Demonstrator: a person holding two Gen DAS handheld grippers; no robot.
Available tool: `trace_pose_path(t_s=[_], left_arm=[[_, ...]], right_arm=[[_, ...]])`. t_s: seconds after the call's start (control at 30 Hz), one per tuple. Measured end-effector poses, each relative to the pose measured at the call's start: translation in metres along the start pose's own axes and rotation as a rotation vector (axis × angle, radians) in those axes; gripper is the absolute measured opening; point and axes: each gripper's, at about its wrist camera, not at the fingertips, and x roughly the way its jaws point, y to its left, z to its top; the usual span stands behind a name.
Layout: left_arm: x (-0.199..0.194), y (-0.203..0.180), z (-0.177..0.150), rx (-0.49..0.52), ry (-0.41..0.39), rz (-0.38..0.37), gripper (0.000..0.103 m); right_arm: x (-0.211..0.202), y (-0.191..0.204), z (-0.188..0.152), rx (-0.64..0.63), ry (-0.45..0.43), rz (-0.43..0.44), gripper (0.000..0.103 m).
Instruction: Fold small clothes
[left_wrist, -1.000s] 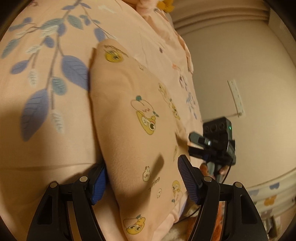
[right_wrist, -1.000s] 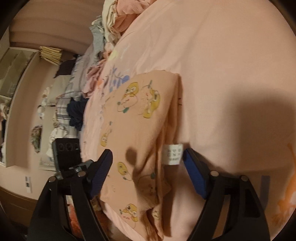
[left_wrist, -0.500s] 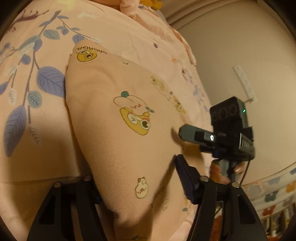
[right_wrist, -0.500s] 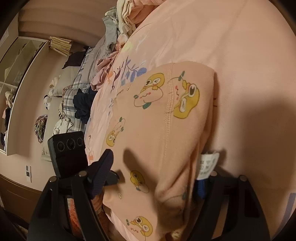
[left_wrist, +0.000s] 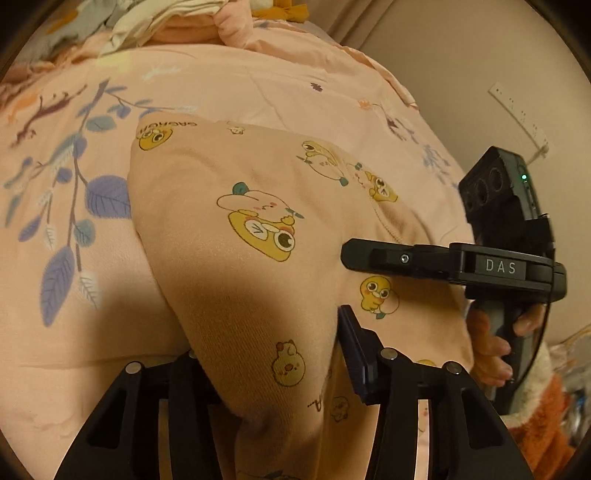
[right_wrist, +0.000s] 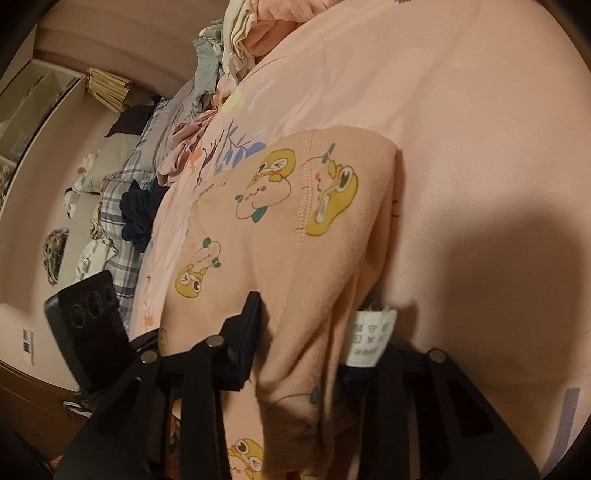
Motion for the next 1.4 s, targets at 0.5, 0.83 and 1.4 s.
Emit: trace_pose_path(t_s=[0.5,0.83,1.4], left_arm=[[-0.001,-0.009,-0.002,0.046,-0.018,0.089,0.042],[-0.010,-0.015,0.003,0.057,-0.011,0.092,0.031],[-0.075,-0.059,0.006,0.190,-0.161,0.072,0.027]], right_arm=[[0.003,0.011,-0.004,-0.076,-0.070,-0.081,0.026],[-0.002,0.021,-0.007,-0.117,-0.091,-0.084,0.023],[-0.066,0.062,-0.017,-0.192,-0.250,-0.046,0.022]])
